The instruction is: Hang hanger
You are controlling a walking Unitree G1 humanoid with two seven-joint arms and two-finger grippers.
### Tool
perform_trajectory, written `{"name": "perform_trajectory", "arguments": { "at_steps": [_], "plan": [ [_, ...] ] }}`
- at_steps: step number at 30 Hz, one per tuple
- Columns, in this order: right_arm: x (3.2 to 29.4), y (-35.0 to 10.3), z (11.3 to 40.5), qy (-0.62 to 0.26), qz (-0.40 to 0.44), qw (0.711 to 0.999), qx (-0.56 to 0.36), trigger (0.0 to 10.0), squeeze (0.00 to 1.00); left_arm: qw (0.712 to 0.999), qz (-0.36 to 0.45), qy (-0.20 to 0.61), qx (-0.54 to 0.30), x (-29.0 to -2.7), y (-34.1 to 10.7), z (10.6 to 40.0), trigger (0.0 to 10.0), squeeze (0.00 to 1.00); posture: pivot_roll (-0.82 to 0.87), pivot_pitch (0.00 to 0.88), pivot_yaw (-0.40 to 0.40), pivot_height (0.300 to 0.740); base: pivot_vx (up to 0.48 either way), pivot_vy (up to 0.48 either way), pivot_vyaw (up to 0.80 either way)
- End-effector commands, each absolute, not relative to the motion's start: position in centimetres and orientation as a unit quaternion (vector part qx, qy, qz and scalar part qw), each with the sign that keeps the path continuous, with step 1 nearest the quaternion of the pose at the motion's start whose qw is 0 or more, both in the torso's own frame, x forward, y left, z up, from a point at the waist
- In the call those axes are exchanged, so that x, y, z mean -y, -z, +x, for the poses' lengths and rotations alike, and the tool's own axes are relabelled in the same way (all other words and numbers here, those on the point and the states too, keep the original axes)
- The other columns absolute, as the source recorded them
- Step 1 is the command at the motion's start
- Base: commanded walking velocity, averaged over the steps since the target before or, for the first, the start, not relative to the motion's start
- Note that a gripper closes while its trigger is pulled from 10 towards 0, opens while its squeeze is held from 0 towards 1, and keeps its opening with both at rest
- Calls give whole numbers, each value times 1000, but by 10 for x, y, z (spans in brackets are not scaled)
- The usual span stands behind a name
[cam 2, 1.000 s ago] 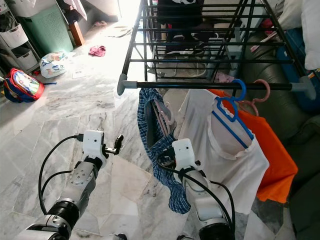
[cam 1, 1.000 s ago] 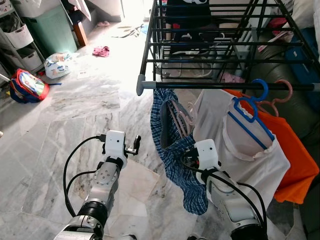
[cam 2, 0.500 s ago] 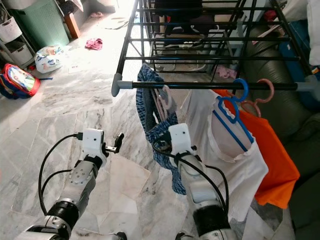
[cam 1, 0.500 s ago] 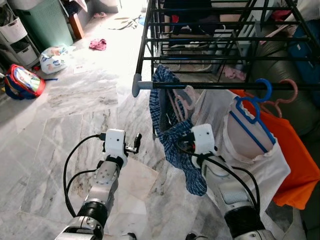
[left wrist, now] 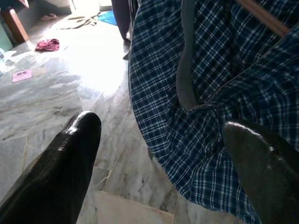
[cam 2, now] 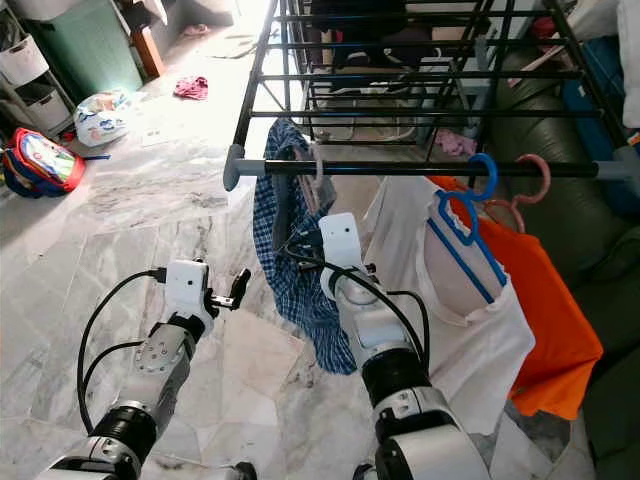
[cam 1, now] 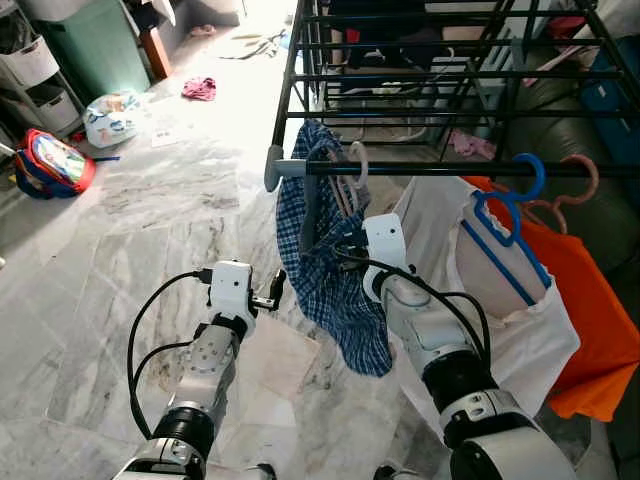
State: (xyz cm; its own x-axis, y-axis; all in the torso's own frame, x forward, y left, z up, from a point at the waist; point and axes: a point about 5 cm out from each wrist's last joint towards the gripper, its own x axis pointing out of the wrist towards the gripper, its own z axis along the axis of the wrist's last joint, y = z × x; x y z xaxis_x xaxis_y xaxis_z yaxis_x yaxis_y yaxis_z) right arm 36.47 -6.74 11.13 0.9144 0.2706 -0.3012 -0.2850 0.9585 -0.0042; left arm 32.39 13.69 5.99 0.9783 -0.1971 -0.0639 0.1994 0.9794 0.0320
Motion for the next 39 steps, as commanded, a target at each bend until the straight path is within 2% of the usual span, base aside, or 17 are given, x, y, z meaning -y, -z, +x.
{"name": "perform_trajectory", "arguments": {
  "at_steps": [1,8,16,22,31,32,39],
  "plan": [
    [61,-125,370,-146,-13,981,-128,10000,0,994,22,100,-35,-139,-58,322,10000,0,19,167,75,740,0,0,0],
    [45,-133,377,-167,-1,977,-135,10000,0,994,22,101,-36,-139,-56,319,10000,0,44,168,71,740,0,0,0],
    [24,-124,372,-187,13,967,-172,10000,0,994,25,96,-36,-143,-56,318,10000,0,70,168,65,740,0,0,0],
    [25,-110,367,-177,6,965,-196,10000,0,995,25,95,-37,-144,-56,317,10000,0,76,166,62,740,0,0,0],
    [41,-97,366,-137,5,967,-215,10000,8,994,23,102,-38,-140,-56,318,10000,0,68,161,65,740,0,0,0],
    [41,-97,366,-138,8,967,-214,10000,1000,994,23,103,-39,-140,-56,318,10000,0,66,160,66,740,0,0,0],
    [37,-104,368,-150,-7,971,-185,10000,1000,994,22,104,-39,-138,-56,318,10000,0,67,157,66,740,0,0,0]
  ]
}}
